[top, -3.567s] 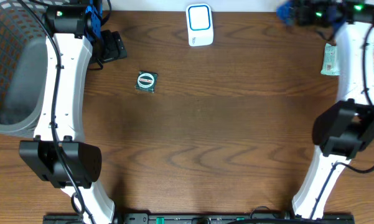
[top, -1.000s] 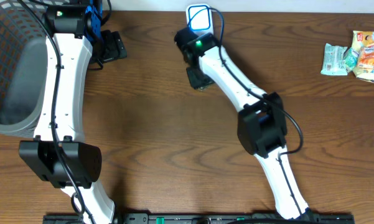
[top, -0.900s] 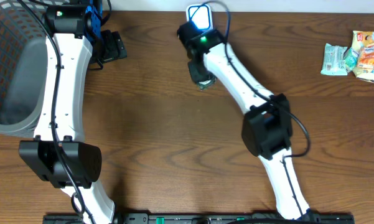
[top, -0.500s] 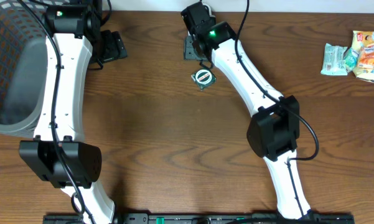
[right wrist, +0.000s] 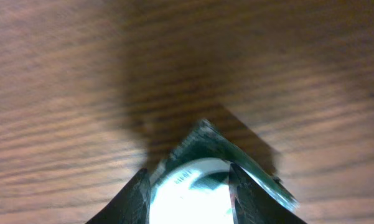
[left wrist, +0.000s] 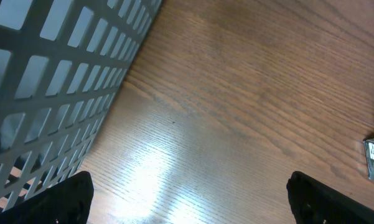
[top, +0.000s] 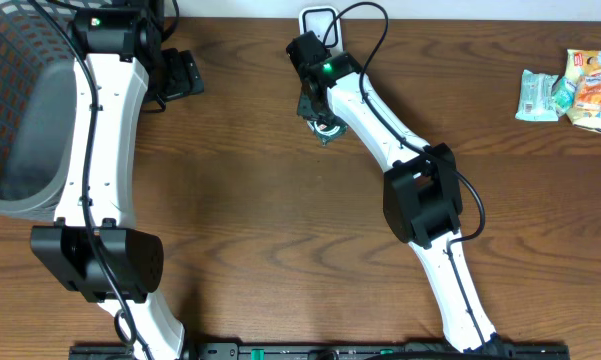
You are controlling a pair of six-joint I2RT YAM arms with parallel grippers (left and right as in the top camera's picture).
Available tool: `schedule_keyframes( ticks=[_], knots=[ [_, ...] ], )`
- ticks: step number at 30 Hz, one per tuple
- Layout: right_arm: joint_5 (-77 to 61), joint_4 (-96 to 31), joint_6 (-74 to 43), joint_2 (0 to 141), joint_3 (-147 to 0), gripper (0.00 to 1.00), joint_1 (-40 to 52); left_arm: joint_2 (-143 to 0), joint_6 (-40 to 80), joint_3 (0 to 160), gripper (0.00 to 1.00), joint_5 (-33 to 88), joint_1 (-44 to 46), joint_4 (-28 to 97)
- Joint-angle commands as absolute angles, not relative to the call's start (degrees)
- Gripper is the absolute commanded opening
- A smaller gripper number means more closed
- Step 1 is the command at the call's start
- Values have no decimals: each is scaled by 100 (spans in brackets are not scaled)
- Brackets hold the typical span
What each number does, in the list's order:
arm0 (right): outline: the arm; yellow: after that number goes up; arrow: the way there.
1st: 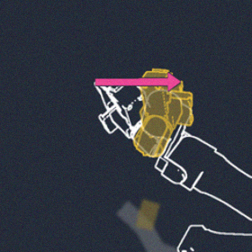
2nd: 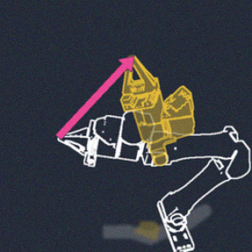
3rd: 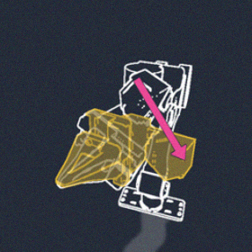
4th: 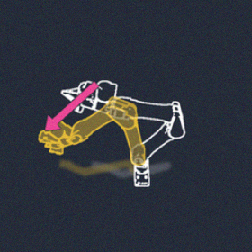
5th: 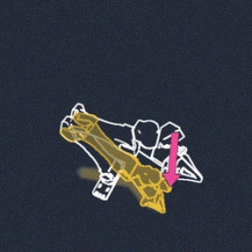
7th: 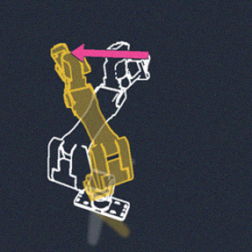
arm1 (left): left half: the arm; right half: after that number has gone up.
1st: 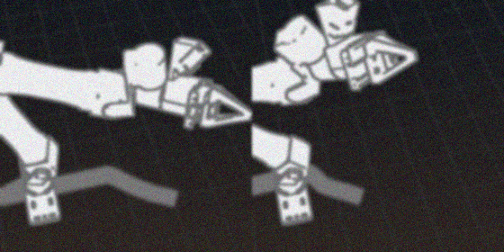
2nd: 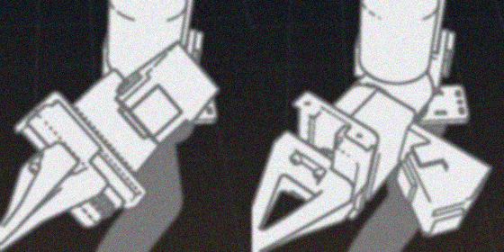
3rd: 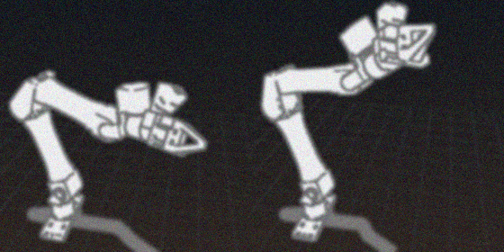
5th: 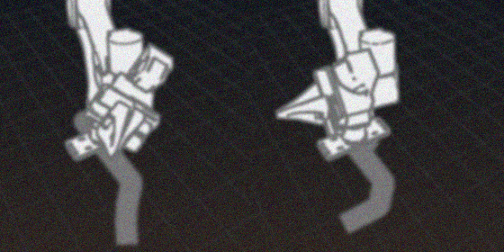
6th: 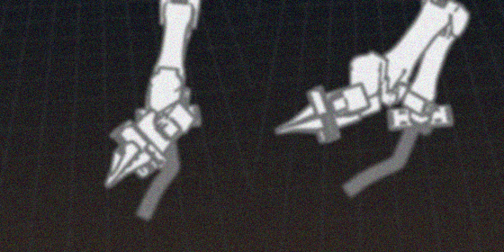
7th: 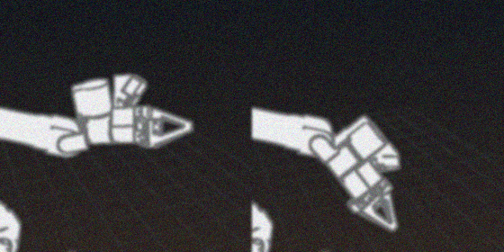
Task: Scan the item barcode
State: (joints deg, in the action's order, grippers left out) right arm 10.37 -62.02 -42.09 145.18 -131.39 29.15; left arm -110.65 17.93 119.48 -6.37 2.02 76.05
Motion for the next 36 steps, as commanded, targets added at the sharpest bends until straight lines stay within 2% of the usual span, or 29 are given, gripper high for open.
schedule_keyframes(
  ticks=[1, 5, 9, 12, 22, 24, 27, 36],
  knots=[
    [1227, -6434, -4038, 14497, -13148, 35, 2967, -11122, 1745, 11915, 98, -694, 193, 7607],
    [1223, -6934, -3284, 14470, -13150, 32, 2967, -11122, 1745, 11915, 98, -694, 193, 7607],
    [1251, -7513, -2547, 14394, -13159, 23, 2967, -11122, 1745, 11915, 98, -694, 193, 7607],
    [1238, -7699, -2464, 14271, -13159, 21, 2967, -11122, 1745, 11915, 98, -694, 193, 7607],
    [954, -6292, -2477, 13788, -13159, 28, 3024, -11122, 1745, 11915, 98, -694, 193, 7607],
    [766, -5835, -2480, 13832, -13150, 14, 3033, -11122, 1745, 11915, 98, -694, 193, 7607],
    [757, -5439, -2480, 13946, -13148, 1, 3044, -11122, 1745, 11915, 98, -694, 193, 7607],
    [690, -5301, -2477, 14545, -13146, 1, 3041, -11122, 1745, 11915, 98, -694, 193, 7607]
  ],
)
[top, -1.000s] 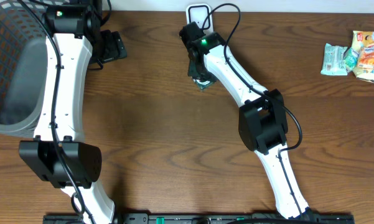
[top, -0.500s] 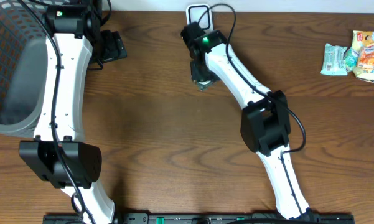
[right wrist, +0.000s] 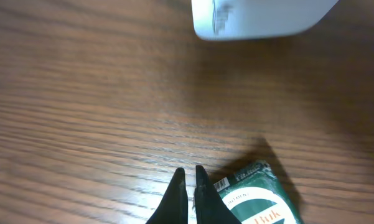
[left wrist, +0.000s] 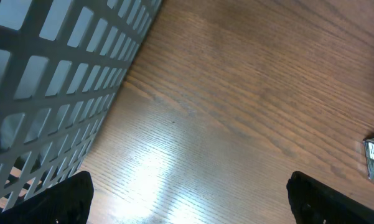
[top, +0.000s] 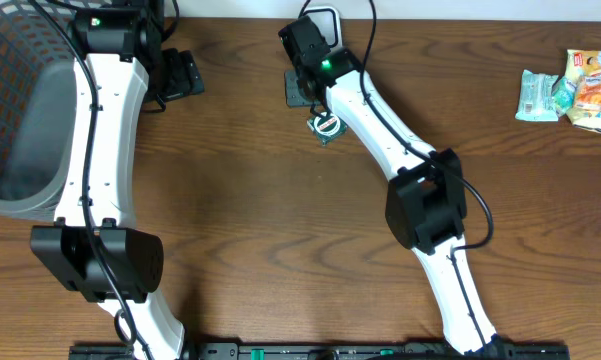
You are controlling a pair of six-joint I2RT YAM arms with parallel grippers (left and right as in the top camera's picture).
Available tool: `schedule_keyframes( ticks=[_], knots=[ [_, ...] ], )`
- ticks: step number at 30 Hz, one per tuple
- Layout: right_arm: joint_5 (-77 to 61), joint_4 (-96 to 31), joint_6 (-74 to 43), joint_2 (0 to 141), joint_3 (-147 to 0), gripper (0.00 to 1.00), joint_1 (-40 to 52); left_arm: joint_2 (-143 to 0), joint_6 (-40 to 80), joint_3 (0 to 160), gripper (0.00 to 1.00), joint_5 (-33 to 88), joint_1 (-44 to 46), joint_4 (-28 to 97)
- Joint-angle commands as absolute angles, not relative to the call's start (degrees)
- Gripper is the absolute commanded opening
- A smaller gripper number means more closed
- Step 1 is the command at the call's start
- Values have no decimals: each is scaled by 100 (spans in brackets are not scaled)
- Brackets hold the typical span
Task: Scan the item barcode
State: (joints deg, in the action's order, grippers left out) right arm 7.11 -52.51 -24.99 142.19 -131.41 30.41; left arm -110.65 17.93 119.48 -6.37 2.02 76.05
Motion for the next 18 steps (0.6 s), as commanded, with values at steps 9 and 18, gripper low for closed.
schedule_keyframes(
  ticks=[9, 18],
  knots=[
    [690, -5898, -2473, 14658, -13146, 1, 3052, -11122, 1745, 11915, 98, -694, 193, 7607],
    [880, -7373, -1861, 14481, -13155, 1, 3039, -11122, 1745, 11915, 98, -694, 193, 7607]
  ],
)
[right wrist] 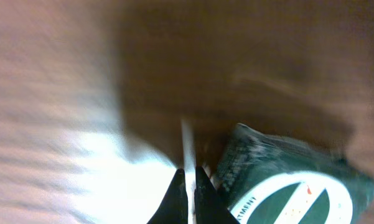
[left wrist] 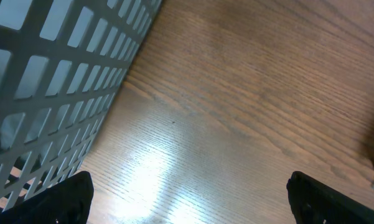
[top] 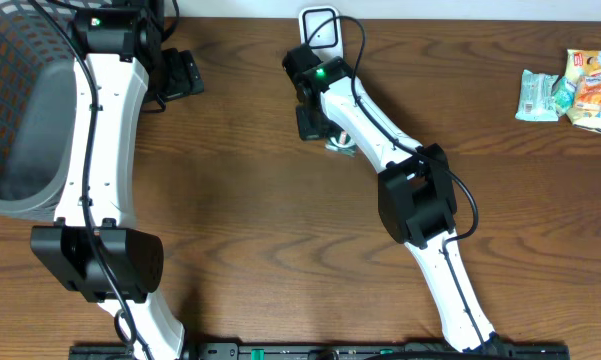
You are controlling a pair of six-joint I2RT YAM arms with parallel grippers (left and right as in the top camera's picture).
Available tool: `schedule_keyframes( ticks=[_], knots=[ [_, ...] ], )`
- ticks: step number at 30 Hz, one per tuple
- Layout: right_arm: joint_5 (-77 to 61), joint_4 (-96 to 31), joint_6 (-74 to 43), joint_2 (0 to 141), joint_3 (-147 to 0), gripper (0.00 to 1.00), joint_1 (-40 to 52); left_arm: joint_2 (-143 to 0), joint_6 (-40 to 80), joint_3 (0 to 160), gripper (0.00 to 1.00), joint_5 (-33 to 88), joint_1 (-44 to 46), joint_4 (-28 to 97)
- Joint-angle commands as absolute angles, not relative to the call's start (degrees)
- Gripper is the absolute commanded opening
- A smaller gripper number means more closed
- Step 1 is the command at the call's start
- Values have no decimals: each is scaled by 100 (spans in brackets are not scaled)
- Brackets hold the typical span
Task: Scan the item barcode
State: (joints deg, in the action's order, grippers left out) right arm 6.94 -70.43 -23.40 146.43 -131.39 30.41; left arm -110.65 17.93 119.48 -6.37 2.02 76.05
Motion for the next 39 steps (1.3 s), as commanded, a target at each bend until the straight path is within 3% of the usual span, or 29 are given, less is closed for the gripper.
schedule_keyframes(
  ticks=[1, 8, 16, 18, 19, 20, 21, 22, 28, 39],
  knots=[
    [985, -7533, -1787, 14453, -13157, 1, 3039, -11122, 1743, 11915, 97, -694, 193, 7607],
    [2698, -8908, -1841, 14097, -13157, 1, 2982, -11122, 1745, 11915, 98, -694, 193, 7607],
    [2047, -8176, -1645, 13447, -13159, 5, 2598, -11122, 1745, 11915, 98, -694, 193, 7607],
    [1737, -7905, -1337, 13378, -13157, 21, 2467, -11122, 1745, 11915, 98, -694, 193, 7607],
    [1544, -7787, -1116, 13371, -13157, 40, 2399, -11122, 1745, 11915, 97, -694, 193, 7607],
    [1358, -7721, -915, 13371, -13157, 70, 2340, -11122, 1745, 11915, 98, -694, 193, 7607],
    [1135, -7673, -694, 13378, -13157, 91, 2279, -11122, 1745, 11915, 97, -694, 193, 7607],
    [882, -7647, -434, 13410, -13157, 98, 2217, -11122, 1745, 11915, 98, -694, 193, 7607],
    [-130, -7701, 1070, 13515, -13032, 99, 1992, -11122, 1745, 11915, 98, -694, 193, 7607],
    [152, -6318, 1317, 13515, -11513, 98, 1997, -11122, 1745, 11915, 98, -694, 193, 7607]
  ],
)
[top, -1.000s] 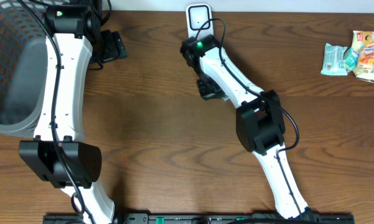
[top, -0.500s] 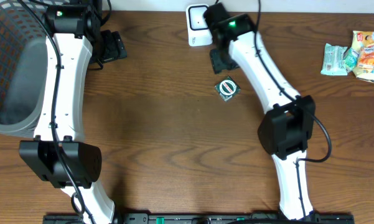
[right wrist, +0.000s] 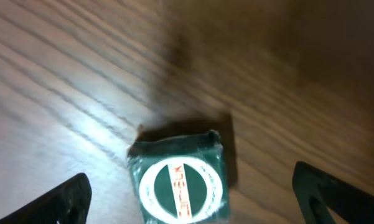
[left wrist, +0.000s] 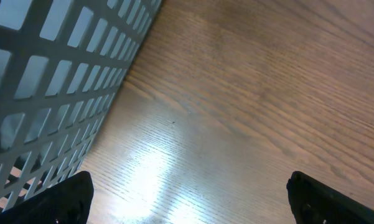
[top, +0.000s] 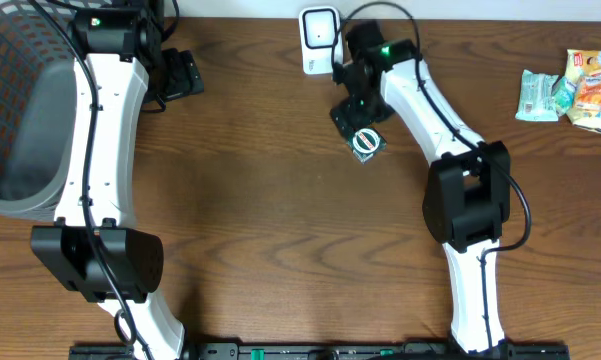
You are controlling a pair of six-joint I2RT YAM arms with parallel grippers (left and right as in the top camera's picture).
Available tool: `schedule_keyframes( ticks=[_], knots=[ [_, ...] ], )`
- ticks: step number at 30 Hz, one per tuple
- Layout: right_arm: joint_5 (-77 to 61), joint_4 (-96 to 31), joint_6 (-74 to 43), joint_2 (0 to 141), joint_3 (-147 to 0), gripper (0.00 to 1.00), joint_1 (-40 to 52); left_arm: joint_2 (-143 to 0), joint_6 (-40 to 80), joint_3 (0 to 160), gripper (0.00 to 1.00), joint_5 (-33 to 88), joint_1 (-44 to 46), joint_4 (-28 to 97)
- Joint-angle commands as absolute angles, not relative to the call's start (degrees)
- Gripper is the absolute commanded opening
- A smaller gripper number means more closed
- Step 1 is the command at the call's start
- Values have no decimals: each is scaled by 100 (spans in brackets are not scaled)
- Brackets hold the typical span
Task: Scan the item barcode
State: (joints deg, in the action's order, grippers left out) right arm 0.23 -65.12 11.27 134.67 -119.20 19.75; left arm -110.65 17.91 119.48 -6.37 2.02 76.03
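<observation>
The item is a small green packet [right wrist: 177, 183] with a white ring and red print on top. It lies flat on the table, also seen in the overhead view as the packet [top: 365, 143]. My right gripper [right wrist: 199, 202] hovers over it, open wide, with the packet between its fingers [right wrist: 68, 196] and untouched. The white scanner [top: 320, 27] stands at the table's back edge, left of the right wrist. My left gripper [left wrist: 190, 202] is open and holds nothing, far off at the back left [top: 180, 75].
A grey mesh basket [top: 20, 110] fills the left end of the table, and its wall [left wrist: 56, 81] shows in the left wrist view. Several snack packets [top: 570, 88] lie at the far right. A cable [top: 375, 10] loops over the scanner.
My right gripper was shut with its tips at the packet's left edge. Now it is open wide over the packet, the arm stands further right, and the packet lies a little further right.
First my right gripper's fingers were on either side of the packet below the scanner. Then the gripper was shut beside the packet near the scanner, then shut against its edge. The packet has shifted rightward, and the gripper is open above it now. The left arm stayed still.
</observation>
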Motion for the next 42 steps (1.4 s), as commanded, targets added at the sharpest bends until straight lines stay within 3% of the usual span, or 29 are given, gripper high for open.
schedule_keyframes(
  ticks=[1, 4, 8, 31, 39, 42],
  knots=[
    [257, -6184, 1343, 13515, -11292, 97, 2001, -11122, 1745, 11915, 98, -694, 193, 7607],
    [285, -6051, 1400, 13515, -11059, 93, 1990, -11122, 1745, 11915, 98, -694, 193, 7607],
    [283, -5850, 1400, 13515, -10888, 77, 2005, -11122, 1745, 11915, 98, -694, 193, 7607],
    [132, -5638, 1376, 13515, -10573, 68, 2152, -11122, 1745, 11915, 98, -694, 193, 7607],
    [307, -5767, 1745, 13515, -10569, 75, 2141, -11122, 1743, 11915, 98, -694, 193, 7607],
    [279, -5767, 1682, 13515, -10569, 69, 2137, -11122, 1743, 11915, 97, -694, 193, 7607]
  ],
)
